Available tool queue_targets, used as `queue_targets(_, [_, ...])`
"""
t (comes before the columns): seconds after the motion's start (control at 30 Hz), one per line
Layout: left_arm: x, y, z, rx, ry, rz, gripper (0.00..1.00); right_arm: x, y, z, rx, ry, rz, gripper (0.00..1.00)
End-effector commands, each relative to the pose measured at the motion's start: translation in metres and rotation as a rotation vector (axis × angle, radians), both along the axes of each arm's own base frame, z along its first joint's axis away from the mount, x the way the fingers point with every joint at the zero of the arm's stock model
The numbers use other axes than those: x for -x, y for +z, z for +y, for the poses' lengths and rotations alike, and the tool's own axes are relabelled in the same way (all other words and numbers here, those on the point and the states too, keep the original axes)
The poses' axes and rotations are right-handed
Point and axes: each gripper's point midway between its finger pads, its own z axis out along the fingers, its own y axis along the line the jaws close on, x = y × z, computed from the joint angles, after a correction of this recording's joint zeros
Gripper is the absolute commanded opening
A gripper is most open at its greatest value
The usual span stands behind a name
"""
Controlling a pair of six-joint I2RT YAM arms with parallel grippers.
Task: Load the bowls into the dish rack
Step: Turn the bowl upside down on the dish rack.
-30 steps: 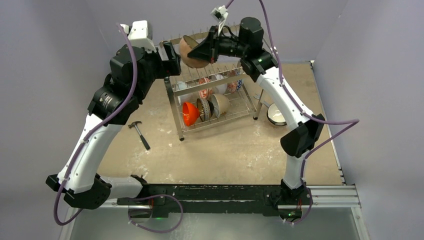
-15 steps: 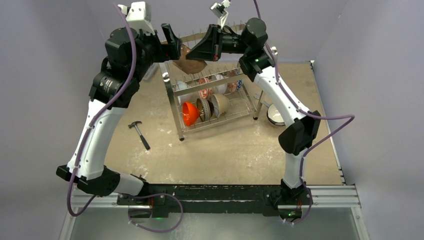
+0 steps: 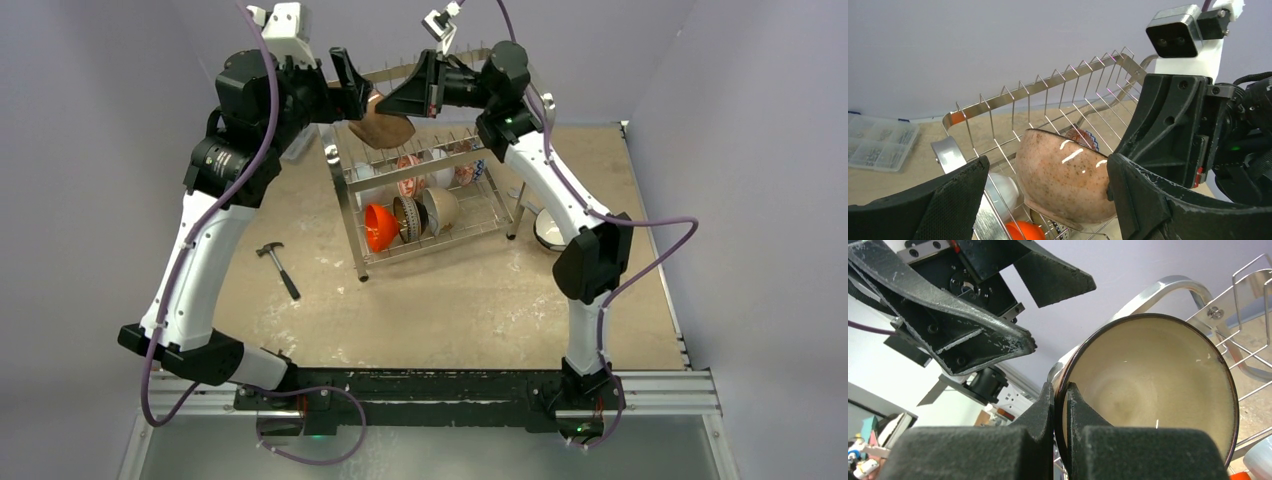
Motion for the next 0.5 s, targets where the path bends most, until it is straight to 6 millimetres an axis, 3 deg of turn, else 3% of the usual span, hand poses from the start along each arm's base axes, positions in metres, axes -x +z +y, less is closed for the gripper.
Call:
queue_targets(0.0, [0.000,0.016,-0.006,0.027,-0.036,-0.054,0.86,-0.024,-0.004,-0.008,-0.030,-0.086,0.053,0.00])
queue_targets(0.47, [-0.017,0.002,-0.020,0.034,-0.061,-0.016,0.79,-0.059,-0.035,-0.029,-0.005,-0.211,0.208,0.00])
